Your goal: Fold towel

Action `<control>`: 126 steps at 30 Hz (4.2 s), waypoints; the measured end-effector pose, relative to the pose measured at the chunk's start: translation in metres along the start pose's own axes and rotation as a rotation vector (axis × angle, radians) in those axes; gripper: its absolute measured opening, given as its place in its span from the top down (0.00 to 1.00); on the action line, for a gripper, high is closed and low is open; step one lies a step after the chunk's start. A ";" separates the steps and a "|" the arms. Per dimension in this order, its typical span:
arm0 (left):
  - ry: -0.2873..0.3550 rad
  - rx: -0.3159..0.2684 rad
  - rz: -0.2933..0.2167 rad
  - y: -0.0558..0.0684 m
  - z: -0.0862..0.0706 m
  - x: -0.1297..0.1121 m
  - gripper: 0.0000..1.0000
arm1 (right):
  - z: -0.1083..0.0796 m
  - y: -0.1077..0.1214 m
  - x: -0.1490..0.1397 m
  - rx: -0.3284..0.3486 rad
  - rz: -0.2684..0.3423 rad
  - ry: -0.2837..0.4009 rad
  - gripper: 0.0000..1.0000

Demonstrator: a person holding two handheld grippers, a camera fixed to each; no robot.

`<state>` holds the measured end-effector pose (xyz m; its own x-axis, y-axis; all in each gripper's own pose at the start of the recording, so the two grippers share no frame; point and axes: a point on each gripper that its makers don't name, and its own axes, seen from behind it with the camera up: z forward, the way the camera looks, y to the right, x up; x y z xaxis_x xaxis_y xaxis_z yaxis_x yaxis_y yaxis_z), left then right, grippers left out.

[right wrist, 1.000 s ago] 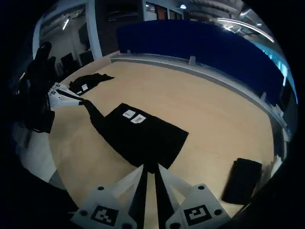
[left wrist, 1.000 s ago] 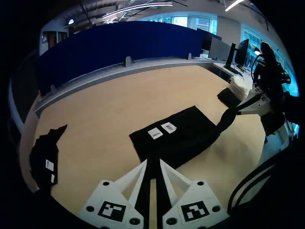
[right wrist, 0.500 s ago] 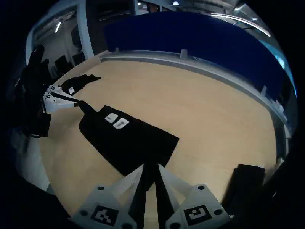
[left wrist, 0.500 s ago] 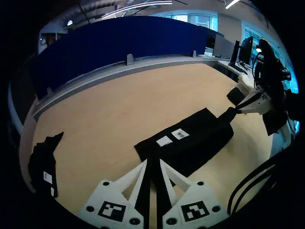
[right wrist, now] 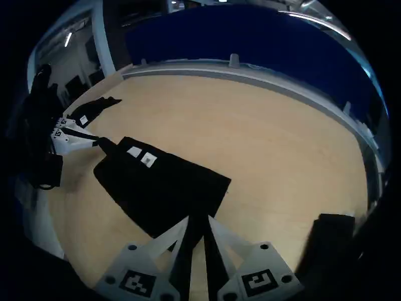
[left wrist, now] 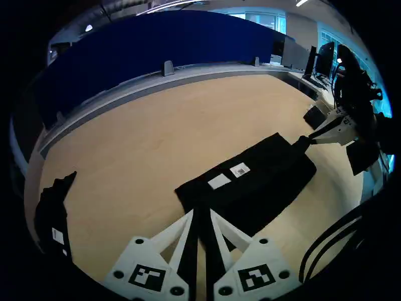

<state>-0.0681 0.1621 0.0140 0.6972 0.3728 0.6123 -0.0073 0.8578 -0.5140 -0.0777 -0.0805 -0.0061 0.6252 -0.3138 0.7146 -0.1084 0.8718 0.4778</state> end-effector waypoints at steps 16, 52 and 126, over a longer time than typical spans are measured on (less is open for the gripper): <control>-0.006 0.056 -0.004 -0.014 0.021 -0.005 0.81 | 0.023 0.015 0.007 -0.050 0.055 0.008 0.84; 0.030 0.102 -0.090 -0.023 -0.028 -0.015 0.07 | -0.011 0.017 -0.008 -0.103 0.072 0.046 0.06; -0.020 0.299 -0.311 -0.023 -0.176 -0.153 0.07 | -0.002 -0.026 -0.060 0.025 -0.181 -0.087 0.95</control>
<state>-0.0481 0.0232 -0.1740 0.6852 0.0850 0.7234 -0.0086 0.9940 -0.1087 -0.1112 -0.0834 -0.0620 0.5668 -0.4968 0.6572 -0.0204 0.7890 0.6141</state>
